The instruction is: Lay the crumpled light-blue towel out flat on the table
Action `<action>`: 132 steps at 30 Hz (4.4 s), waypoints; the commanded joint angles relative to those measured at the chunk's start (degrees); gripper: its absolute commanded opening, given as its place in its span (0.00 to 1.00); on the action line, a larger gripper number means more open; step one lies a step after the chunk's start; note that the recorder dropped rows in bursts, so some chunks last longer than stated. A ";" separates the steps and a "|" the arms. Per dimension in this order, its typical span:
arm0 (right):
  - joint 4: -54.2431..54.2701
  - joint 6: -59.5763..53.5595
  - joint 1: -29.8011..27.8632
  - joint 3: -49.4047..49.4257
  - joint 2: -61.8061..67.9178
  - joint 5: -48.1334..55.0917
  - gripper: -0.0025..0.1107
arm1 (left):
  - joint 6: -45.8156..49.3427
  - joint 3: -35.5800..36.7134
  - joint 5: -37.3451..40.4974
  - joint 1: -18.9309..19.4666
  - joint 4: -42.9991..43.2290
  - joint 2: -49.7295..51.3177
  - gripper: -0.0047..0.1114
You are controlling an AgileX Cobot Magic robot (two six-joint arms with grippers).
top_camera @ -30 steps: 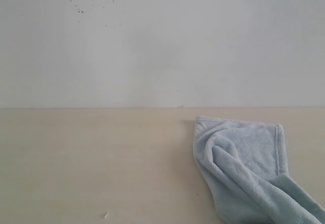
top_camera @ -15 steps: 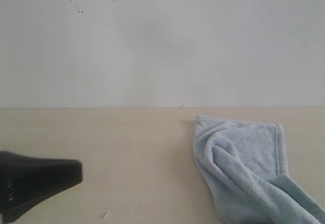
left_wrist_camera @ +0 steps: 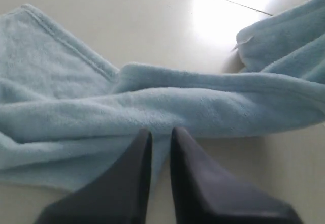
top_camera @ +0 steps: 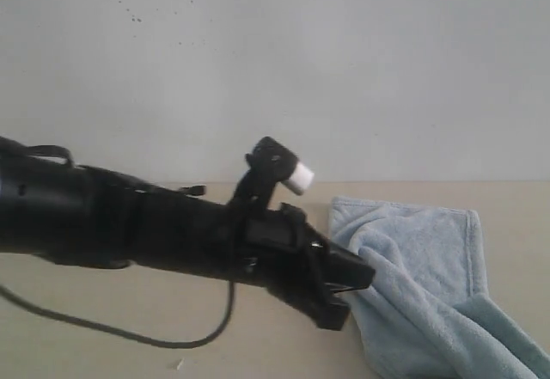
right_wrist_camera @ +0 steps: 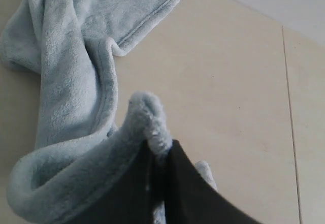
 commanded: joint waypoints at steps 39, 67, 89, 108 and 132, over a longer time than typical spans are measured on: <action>2.84 -4.90 0.02 1.74 -0.14 -0.28 0.02 | -12.43 -38.36 -27.04 -16.54 -0.21 36.19 0.09; 8.67 -2.93 0.02 3.59 -0.14 -6.58 0.02 | -10.06 -20.44 -38.17 -11.68 1.60 16.85 0.11; 8.95 -3.16 0.02 3.59 -0.14 -6.81 0.02 | -7.55 -35.27 -47.61 -11.01 0.32 35.46 0.16; 8.95 -1.43 0.02 3.48 -0.14 -10.66 0.02 | -9.24 -19.01 -65.77 -11.12 -0.30 26.49 0.15; 12.46 -1.09 0.02 3.40 -0.14 -10.66 0.02 | 7.95 -14.14 -61.35 -8.35 -0.30 14.75 0.15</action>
